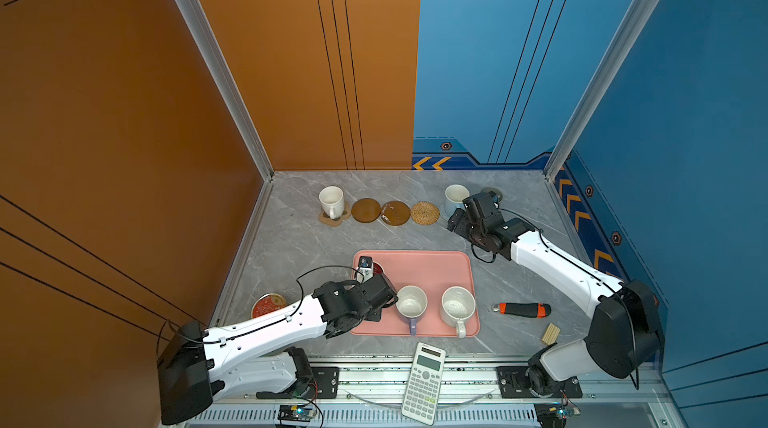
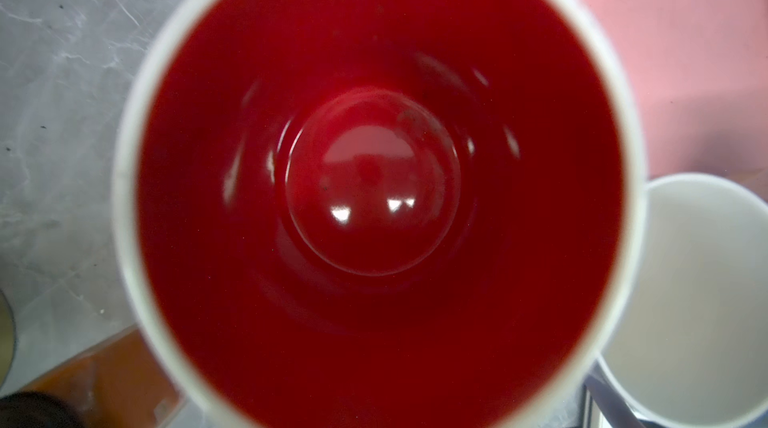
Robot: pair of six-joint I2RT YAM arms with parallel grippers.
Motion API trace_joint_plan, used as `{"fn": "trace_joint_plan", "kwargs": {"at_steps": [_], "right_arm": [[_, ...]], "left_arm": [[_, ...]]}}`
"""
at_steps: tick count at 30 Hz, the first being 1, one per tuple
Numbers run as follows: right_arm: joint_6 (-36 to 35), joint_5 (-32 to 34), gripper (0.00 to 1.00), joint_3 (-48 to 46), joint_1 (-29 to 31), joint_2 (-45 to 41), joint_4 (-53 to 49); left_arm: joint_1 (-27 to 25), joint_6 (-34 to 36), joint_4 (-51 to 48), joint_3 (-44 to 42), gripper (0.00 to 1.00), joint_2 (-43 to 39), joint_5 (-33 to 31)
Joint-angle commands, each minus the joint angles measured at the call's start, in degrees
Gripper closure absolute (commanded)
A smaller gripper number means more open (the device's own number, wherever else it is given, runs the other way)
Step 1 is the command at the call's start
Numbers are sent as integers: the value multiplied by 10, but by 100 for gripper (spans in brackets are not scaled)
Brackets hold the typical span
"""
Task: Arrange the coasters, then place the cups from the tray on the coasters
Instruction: 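Lift the red-lined mug off the tray with the left gripper, then carry the red-lined mug toward the wooden disc coaster with the left gripper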
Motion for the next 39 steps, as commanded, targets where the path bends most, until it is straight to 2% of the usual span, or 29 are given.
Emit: {"fn": "trace_joint_plan", "kwargs": {"at_steps": [1,9,19,39], "right_arm": [[5,-4,6,0,-6,6,2],[2,-7,6,-1,-11,6,1],[-1,-14,6,1,-17,6,1],[-5,-16,6,-10,-28,-14,1]], "left_arm": [[34,48,36,32,100,3,-10],[115,110,89,66,100,40,29],[202,172,141,127,100,127,80],[314,238,190,320,100,343,115]]}}
